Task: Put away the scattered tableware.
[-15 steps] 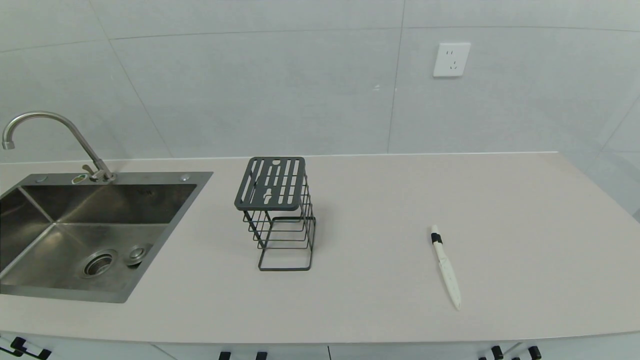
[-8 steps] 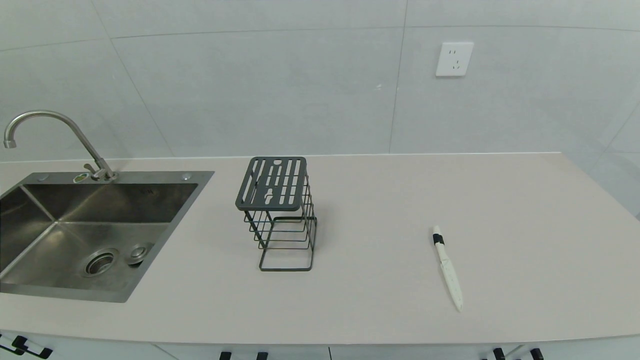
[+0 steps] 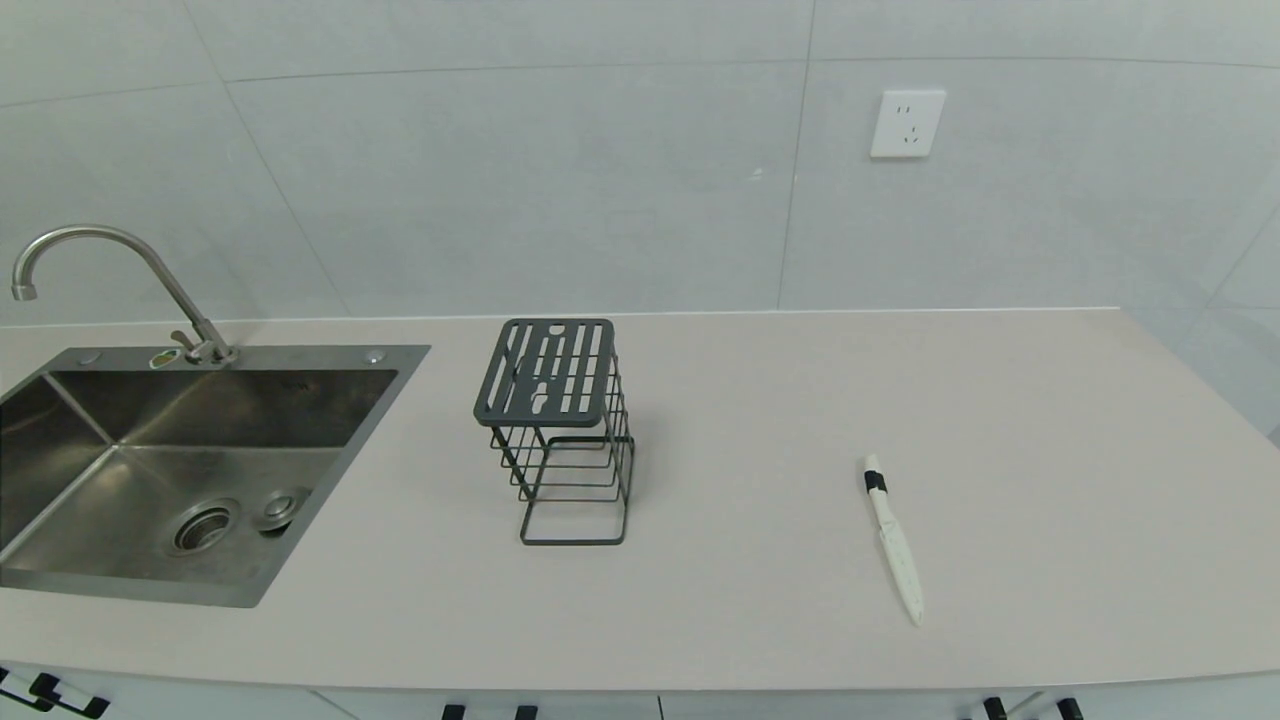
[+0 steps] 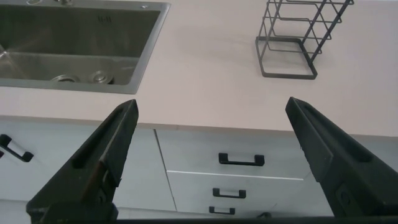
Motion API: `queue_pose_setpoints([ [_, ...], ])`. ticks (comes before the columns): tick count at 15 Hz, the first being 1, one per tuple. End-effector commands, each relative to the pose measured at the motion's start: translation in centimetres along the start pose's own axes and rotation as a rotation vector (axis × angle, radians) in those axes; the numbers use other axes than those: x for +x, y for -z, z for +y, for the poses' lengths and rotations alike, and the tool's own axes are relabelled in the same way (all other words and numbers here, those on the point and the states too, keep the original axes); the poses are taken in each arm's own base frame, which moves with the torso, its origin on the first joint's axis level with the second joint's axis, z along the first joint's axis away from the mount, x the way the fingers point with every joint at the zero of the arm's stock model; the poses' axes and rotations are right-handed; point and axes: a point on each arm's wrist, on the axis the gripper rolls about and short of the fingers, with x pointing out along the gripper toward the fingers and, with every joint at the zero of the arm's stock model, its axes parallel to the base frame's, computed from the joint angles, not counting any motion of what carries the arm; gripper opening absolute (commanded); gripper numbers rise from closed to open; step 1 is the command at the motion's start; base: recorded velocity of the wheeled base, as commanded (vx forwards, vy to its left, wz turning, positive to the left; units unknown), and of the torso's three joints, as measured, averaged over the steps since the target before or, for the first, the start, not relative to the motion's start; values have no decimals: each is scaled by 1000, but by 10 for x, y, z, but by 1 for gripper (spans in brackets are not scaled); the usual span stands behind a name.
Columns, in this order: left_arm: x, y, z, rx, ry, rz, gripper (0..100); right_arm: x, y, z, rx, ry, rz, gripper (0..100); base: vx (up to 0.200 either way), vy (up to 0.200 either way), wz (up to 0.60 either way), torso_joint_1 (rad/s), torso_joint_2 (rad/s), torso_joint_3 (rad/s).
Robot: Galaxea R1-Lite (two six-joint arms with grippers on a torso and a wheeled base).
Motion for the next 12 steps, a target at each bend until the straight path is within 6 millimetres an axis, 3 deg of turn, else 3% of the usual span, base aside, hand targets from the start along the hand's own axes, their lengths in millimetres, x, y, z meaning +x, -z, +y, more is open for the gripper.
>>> queue_pose_setpoints([
  [1,0,0,0,-1,-1,1,100,0,0,0,-1,0,1,100,0,0,0,178,-344,-173],
  [9,0,0,0,-2,-1,0,100,0,0,0,-3,-3,1,100,0,0,0,11,-26,-11],
  [12,0,0,0,-2,-1,0,100,0,0,0,-1,-2,1,100,0,0,0,180,-4,172],
])
